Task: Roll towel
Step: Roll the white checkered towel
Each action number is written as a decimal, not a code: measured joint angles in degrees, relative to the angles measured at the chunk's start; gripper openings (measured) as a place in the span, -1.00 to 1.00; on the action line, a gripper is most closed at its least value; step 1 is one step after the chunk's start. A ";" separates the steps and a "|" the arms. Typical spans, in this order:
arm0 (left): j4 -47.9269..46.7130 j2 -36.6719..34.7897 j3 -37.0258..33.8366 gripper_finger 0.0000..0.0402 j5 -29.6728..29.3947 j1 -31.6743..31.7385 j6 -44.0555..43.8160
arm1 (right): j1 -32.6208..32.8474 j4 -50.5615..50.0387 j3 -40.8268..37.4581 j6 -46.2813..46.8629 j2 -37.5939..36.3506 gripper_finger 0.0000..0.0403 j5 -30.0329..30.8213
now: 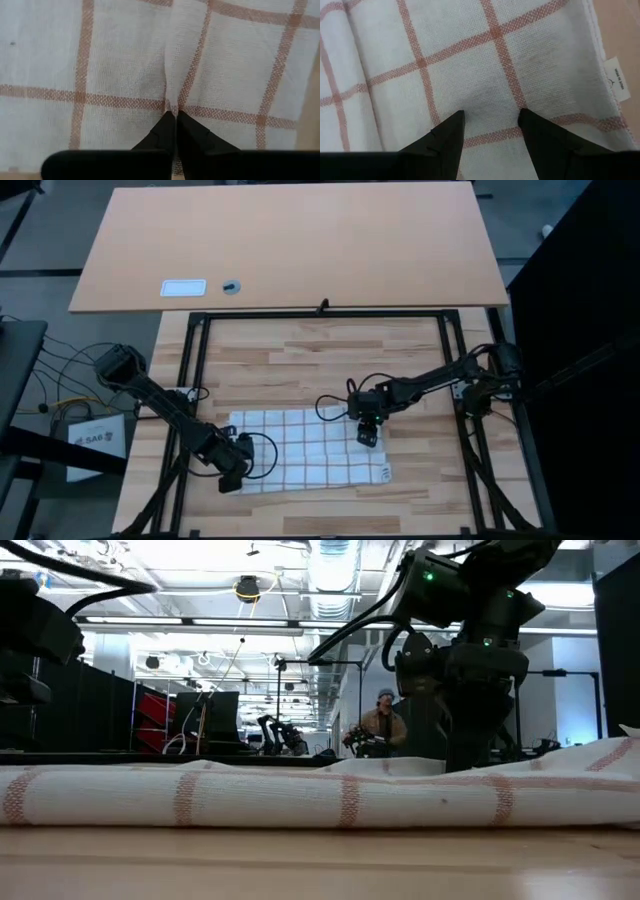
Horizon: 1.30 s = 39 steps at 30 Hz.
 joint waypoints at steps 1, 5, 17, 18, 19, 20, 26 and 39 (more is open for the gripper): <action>-0.57 -0.31 0.00 -1.00 -0.02 0.00 -0.44 | 0.00 -0.06 0.00 -0.10 0.00 -0.10 -0.03; -2.38 -2.86 -0.01 -1.00 -1.06 -0.02 -1.87 | 0.00 -0.82 0.00 -1.21 0.03 -0.10 -0.26; -10.69 -8.22 0.00 -1.00 -4.35 -0.11 -4.89 | 0.00 -1.27 -0.07 -2.38 0.14 -0.10 -0.70; -10.73 -8.22 0.00 -1.00 -4.35 -0.11 -4.80 | 0.00 -1.27 -0.07 -2.38 0.14 -0.10 -0.72; -10.75 -8.22 0.00 -1.00 -4.46 -0.11 -4.76 | 0.00 -1.27 -0.07 -2.37 0.16 -0.10 -0.75; -10.86 -8.22 0.00 -1.00 -4.56 -0.11 -4.76 | 0.00 -1.27 -0.09 -2.38 0.16 -0.10 -0.83; -11.72 -8.22 0.00 -1.00 -5.13 -0.11 -5.57 | 0.00 -1.36 -0.11 -2.36 0.18 -0.10 -0.94; -11.81 -8.19 0.07 -0.83 -4.81 0.02 -6.86 | 0.00 -1.59 -0.20 -2.64 0.20 -0.09 -2.43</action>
